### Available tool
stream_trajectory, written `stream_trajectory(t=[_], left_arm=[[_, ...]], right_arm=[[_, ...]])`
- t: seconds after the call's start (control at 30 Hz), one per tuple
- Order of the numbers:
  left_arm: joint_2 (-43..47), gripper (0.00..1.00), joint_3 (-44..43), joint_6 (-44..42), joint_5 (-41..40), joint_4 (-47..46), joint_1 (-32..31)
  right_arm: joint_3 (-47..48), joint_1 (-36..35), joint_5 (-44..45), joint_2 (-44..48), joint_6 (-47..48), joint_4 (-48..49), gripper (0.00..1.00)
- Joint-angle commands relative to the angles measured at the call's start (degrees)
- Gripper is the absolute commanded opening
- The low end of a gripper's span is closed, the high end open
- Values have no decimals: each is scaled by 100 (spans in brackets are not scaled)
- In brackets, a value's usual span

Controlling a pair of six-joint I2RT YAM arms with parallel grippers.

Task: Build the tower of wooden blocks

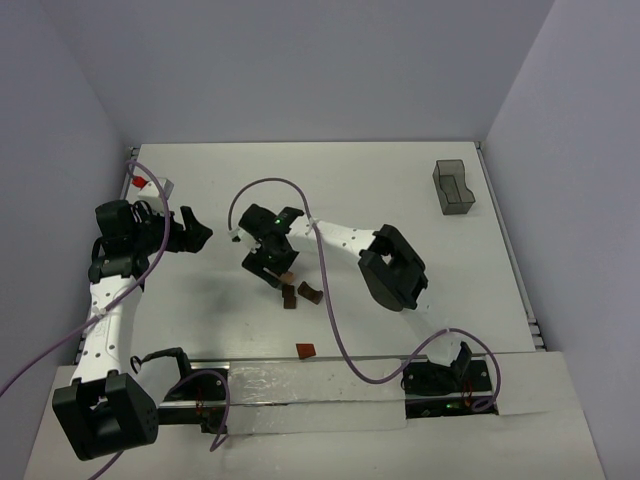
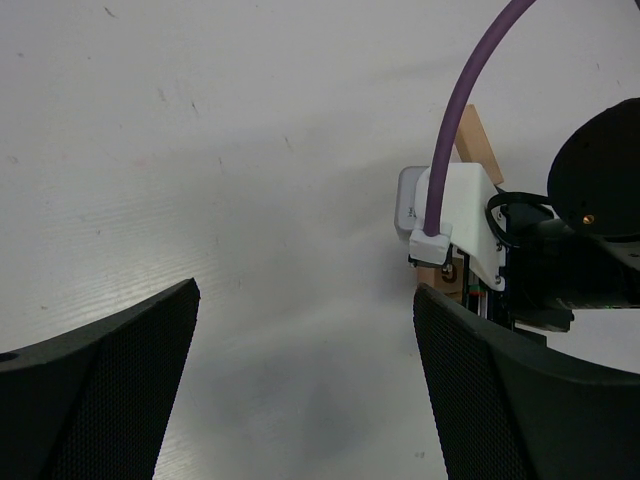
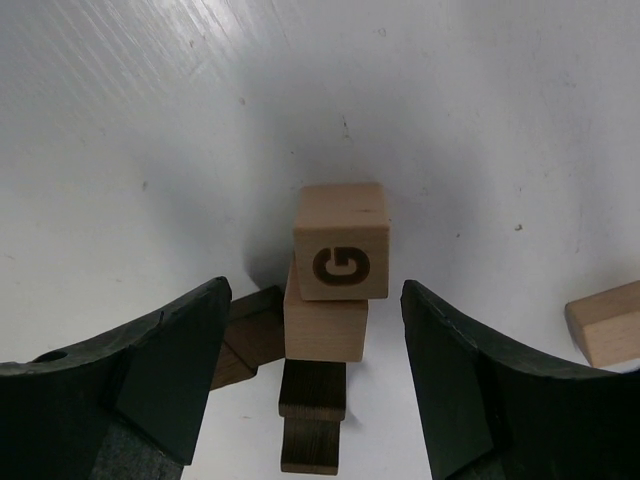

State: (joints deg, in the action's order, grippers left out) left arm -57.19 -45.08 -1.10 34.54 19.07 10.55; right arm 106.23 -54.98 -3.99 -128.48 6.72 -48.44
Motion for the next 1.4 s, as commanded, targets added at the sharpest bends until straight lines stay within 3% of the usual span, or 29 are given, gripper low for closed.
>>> stream_trajectory(t=[0.0,0.33,0.67,0.97,1.3,1.37], left_arm=[[15,94,-115,5,61,-202,35],[6,94,-88,-13,35,-220,35],[6,94,-53,5,35,-246,35],[-12,94,-45,5,35,-263,26],[-1,94,-27,5,4,-265,28],[6,94,-24,5,-9,-272,35]], right_arm=[[363,49,-120,-141,119,10,74],[451,102,-155,-326,172,-25,70],[469,163,-155,-362,137,-51,54],[504,172,-164,-353,102,-139,47],[550,172,-262,-283,-80,-180,28],[557,172,-295,-246,-212,-200,19]])
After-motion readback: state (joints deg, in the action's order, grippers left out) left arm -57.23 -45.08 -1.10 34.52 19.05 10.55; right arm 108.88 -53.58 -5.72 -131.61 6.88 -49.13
